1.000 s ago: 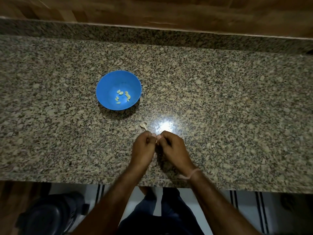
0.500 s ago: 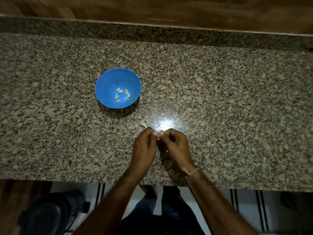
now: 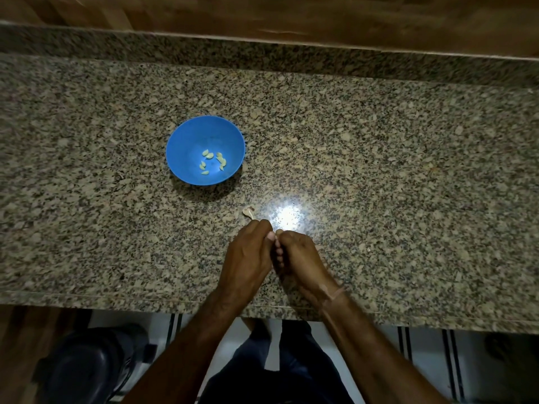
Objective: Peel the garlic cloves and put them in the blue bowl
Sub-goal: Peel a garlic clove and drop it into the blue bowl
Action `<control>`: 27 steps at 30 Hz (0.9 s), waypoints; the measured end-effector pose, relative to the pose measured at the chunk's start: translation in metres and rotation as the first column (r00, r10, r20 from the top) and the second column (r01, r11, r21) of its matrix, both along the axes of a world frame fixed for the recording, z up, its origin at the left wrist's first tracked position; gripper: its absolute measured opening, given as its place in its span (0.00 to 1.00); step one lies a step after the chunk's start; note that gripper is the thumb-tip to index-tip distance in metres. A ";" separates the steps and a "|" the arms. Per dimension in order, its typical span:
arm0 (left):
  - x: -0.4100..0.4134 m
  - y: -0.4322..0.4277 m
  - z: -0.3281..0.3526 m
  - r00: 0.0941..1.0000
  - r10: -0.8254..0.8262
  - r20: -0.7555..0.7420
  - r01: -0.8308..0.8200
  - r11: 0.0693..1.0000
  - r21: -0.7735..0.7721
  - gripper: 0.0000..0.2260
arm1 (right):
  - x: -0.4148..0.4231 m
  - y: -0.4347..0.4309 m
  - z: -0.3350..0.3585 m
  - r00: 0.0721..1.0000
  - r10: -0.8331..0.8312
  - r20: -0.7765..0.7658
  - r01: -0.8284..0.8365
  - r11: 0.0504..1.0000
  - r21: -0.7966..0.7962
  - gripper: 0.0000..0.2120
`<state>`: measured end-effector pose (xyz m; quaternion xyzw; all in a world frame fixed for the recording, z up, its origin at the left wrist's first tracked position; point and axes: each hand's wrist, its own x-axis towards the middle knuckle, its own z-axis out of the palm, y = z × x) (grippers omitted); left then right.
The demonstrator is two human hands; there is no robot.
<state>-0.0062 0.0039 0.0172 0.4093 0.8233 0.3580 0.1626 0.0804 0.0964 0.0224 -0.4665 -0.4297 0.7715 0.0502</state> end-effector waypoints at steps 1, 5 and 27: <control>0.000 0.000 -0.002 1.000 0.017 0.025 -0.017 1.000 -0.006 0.10 | 0.002 0.000 0.001 0.999 0.048 0.002 -0.048 0.991 0.125 0.20; -0.002 0.002 0.000 0.967 0.059 0.247 -0.050 0.998 -0.044 0.13 | 0.001 0.007 -0.003 0.986 0.145 0.084 -0.165 0.925 0.342 0.20; 0.003 0.002 0.007 0.911 0.236 0.339 -0.243 0.970 -0.023 0.10 | 0.004 0.008 -0.028 0.983 0.098 0.155 -0.160 0.875 0.457 0.20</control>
